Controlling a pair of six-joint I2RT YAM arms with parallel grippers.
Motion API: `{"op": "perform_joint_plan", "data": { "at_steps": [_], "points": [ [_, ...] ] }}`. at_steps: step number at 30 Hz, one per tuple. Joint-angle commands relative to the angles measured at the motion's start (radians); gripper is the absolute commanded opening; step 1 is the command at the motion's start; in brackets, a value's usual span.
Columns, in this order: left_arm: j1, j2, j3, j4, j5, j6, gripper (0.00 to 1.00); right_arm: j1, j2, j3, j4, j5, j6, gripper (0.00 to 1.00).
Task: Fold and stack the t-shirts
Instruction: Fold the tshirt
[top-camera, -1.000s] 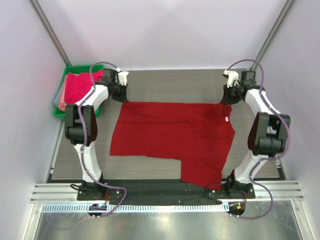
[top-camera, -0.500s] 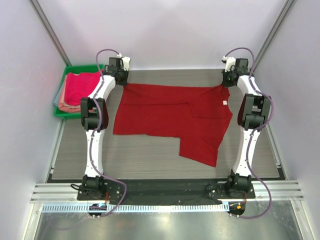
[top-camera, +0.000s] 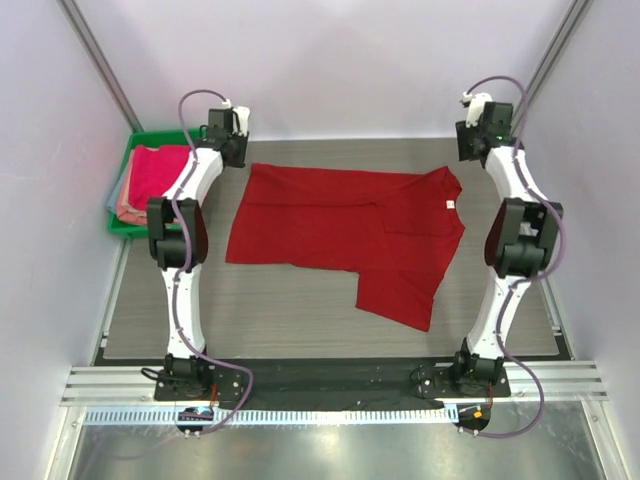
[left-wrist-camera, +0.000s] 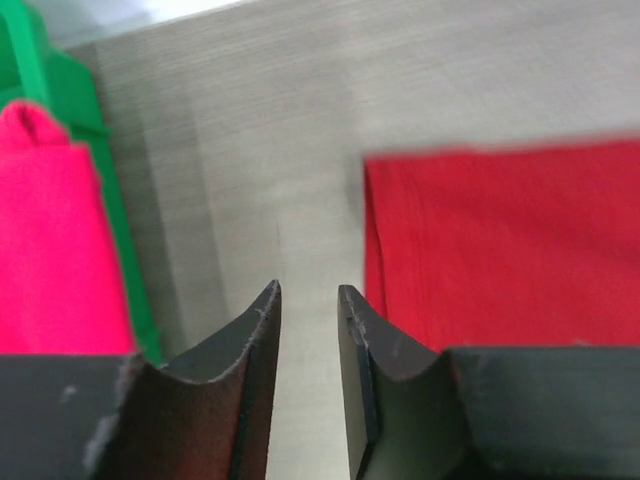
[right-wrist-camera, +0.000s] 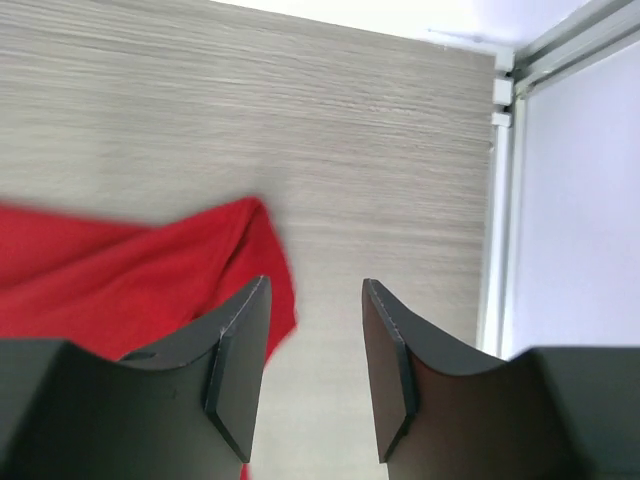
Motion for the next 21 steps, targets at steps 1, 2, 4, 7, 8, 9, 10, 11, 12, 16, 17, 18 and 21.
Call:
{"op": "perform_joint_plan", "data": {
  "at_steps": [1, 2, 4, 7, 8, 9, 10, 11, 12, 16, 17, 18, 21],
  "points": [
    [0.002, -0.159, -0.121, -0.045, 0.086, 0.09, 0.29, -0.001, -0.214, -0.095, -0.049, -0.134, -0.015, 0.47],
    [0.0, -0.167, -0.143, -0.066, 0.116, 0.1, 0.27, 0.0, -0.229, -0.116, -0.09, -0.188, -0.035, 0.46],
    [0.0, -0.144, -0.128, -0.172, 0.139, 0.113, 0.18, 0.008, -0.256, -0.161, -0.216, -0.317, -0.088, 0.43],
    [0.0, -0.086, -0.071, -0.269, 0.175, 0.098, 0.15, 0.034, -0.285, -0.233, -0.297, -0.348, -0.153, 0.42],
    [0.0, -0.084, -0.086, -0.268, 0.184, 0.094, 0.15, 0.039, -0.292, -0.274, -0.307, -0.346, -0.168, 0.42],
    [-0.001, -0.084, -0.094, -0.265, 0.198, 0.09, 0.15, 0.043, -0.298, -0.288, -0.322, -0.34, -0.179, 0.42],
    [-0.004, -0.084, -0.097, -0.257, 0.199, 0.089, 0.15, 0.043, -0.299, -0.299, -0.333, -0.329, -0.19, 0.42],
    [-0.01, -0.071, -0.091, -0.258, 0.198, 0.09, 0.16, 0.043, -0.297, -0.31, -0.344, -0.326, -0.196, 0.42],
    [-0.013, -0.064, -0.085, -0.271, 0.196, 0.093, 0.16, 0.043, -0.297, -0.316, -0.362, -0.322, -0.202, 0.42],
    [-0.015, -0.011, -0.025, -0.309, 0.199, 0.08, 0.2, 0.043, -0.303, -0.353, -0.367, -0.295, -0.214, 0.42],
    [-0.015, -0.009, -0.027, -0.311, 0.209, 0.075, 0.22, 0.043, -0.305, -0.364, -0.365, -0.299, -0.217, 0.43],
    [-0.016, -0.006, -0.027, -0.314, 0.21, 0.074, 0.26, 0.043, -0.308, -0.368, -0.367, -0.3, -0.217, 0.43],
    [-0.018, -0.006, -0.037, -0.321, 0.232, 0.064, 0.36, 0.043, -0.306, -0.377, -0.368, -0.297, -0.217, 0.43]
  ]
}}
